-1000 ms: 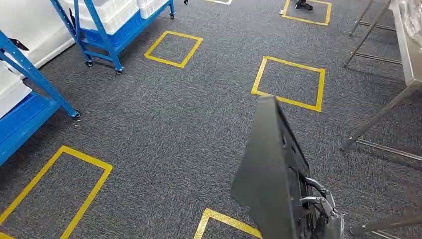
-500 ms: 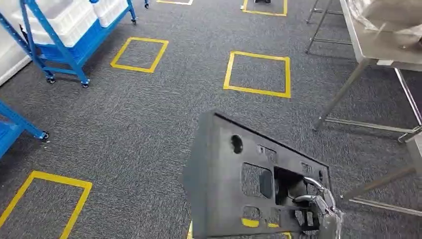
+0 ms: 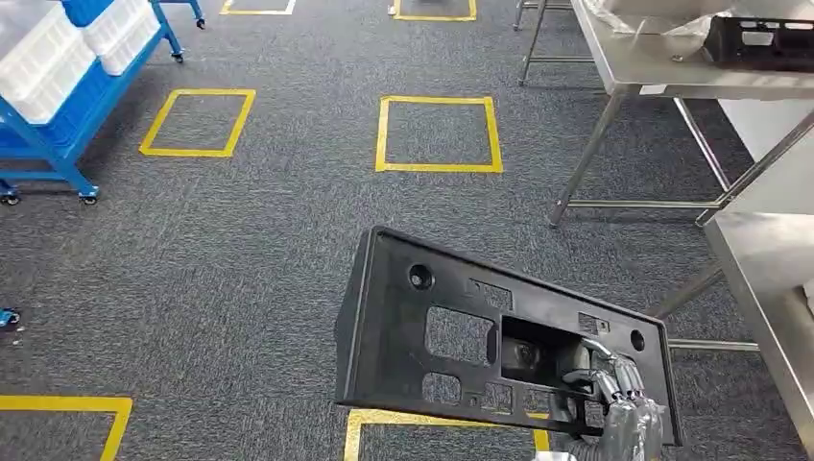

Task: Take the parts from the cabinet and place them on the table.

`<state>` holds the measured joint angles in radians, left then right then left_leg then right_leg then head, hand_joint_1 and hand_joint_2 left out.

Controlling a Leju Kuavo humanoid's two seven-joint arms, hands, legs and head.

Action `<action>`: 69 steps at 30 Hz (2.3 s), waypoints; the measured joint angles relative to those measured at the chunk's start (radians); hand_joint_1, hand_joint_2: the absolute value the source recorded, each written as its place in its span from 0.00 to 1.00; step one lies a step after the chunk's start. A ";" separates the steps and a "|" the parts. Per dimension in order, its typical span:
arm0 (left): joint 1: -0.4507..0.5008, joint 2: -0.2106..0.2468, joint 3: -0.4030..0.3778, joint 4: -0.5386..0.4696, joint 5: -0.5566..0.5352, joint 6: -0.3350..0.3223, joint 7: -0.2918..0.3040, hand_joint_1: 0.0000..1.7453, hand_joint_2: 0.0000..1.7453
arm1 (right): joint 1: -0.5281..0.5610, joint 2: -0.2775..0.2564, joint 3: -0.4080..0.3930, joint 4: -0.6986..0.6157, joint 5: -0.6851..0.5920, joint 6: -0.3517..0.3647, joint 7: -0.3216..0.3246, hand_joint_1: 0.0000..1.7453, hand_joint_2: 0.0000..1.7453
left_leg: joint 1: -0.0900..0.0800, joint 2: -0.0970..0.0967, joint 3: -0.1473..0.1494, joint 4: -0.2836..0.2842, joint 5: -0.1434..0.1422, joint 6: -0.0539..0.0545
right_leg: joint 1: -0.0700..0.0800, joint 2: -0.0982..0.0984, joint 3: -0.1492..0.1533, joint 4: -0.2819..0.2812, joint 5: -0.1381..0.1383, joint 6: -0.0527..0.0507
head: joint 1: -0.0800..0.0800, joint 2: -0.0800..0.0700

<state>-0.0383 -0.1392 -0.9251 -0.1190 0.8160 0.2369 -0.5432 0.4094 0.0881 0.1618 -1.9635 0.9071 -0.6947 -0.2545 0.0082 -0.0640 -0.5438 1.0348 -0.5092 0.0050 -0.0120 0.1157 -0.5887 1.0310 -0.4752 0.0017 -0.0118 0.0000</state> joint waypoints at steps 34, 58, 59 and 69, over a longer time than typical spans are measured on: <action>-0.012 0.003 -0.072 0.000 0.019 -0.018 0.021 0.00 0.00 | -0.067 0.132 -0.249 0.051 0.440 -0.002 0.079 1.00 1.00 | 0.006 0.042 0.010 -0.025 0.015 0.028 | 0.004 -0.055 -0.007 0.020 -0.020 0.021 | 0.010 0.000; -0.008 -0.002 -0.075 0.000 0.070 0.001 0.019 0.00 0.00 | -0.041 0.256 -0.246 -0.023 0.277 -0.003 -0.122 1.00 1.00 | 0.011 0.024 -0.004 0.020 0.009 -0.013 | 0.003 -0.027 0.015 -0.004 0.001 -0.015 | 0.001 0.000; -0.006 -0.002 -0.075 0.000 0.071 0.001 0.019 0.00 0.00 | -0.041 0.259 -0.246 -0.027 0.272 -0.003 -0.122 1.00 1.00 | 0.009 -0.004 0.002 0.006 -0.005 -0.012 | 0.009 -0.019 0.008 0.005 -0.001 -0.010 | 0.002 0.000; -0.006 -0.004 -0.077 0.000 0.077 0.000 0.017 0.00 0.00 | -0.017 0.261 -0.246 -0.059 0.215 -0.003 -0.134 1.00 1.00 | 0.003 0.103 -0.002 -0.009 0.012 0.038 | -0.001 -0.108 -0.147 0.298 -0.134 0.032 | 0.017 0.000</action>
<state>-0.0442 -0.1434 -1.0021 -0.1190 0.8927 0.2373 -0.5261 0.3922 0.3494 -0.0843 -2.0222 1.1219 -0.6981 -0.3887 0.0115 0.0388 -0.5459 1.0259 -0.4970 0.0426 -0.0130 0.0074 -0.7357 1.3286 -0.6096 0.0342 0.0050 0.0000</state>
